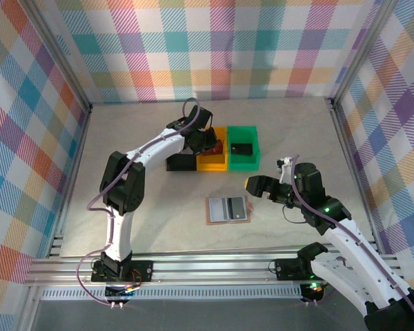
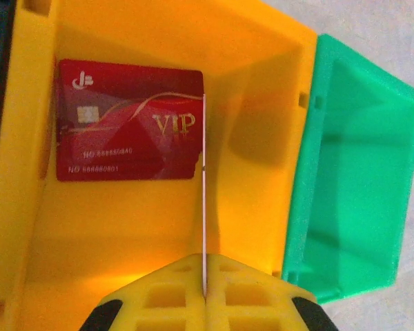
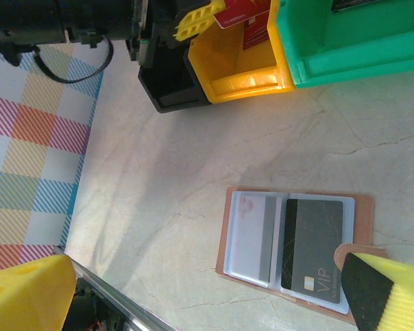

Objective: Take the credit cards out of the card holder

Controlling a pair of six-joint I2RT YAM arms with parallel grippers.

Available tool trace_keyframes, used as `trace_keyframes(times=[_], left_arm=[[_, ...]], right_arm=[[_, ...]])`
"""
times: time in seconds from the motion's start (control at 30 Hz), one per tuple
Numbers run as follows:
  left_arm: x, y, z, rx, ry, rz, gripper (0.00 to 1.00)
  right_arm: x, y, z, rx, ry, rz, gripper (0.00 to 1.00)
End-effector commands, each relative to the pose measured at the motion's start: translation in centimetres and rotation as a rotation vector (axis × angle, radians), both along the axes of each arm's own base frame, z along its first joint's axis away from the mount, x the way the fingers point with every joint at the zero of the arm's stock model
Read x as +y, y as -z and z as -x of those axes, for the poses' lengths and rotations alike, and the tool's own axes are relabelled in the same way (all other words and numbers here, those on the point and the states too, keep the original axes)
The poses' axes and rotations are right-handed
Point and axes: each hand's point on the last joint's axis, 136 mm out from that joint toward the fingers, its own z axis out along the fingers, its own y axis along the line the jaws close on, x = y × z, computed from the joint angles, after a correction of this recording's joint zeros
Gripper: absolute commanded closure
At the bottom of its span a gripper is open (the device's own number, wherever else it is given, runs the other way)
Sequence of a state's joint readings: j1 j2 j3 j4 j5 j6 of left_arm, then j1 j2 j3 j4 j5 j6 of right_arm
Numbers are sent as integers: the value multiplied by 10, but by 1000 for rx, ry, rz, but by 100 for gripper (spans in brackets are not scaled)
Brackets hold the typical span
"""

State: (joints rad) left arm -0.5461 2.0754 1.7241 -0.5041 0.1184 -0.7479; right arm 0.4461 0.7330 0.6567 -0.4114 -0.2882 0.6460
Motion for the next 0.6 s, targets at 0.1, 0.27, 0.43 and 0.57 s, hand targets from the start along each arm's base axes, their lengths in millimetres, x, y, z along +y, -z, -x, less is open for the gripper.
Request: trace_keyframes(times=[0.1,0.27,0.43,0.57], left_arm=[[-2,12,-16,33,-17,3,100],[-1,20,-25,43,-23,-11,100],[4,31,-29,59,-38,-13,100],[5,36,-32,65,-37,-13,100]], right_arm=[[6,-6,0,-11,-31,-28,1],[7,-4,0,-10,-37,-36,1],[8,-2,1,-7,-41,-38,1],[8,0,1,-7,-42,-36,1]])
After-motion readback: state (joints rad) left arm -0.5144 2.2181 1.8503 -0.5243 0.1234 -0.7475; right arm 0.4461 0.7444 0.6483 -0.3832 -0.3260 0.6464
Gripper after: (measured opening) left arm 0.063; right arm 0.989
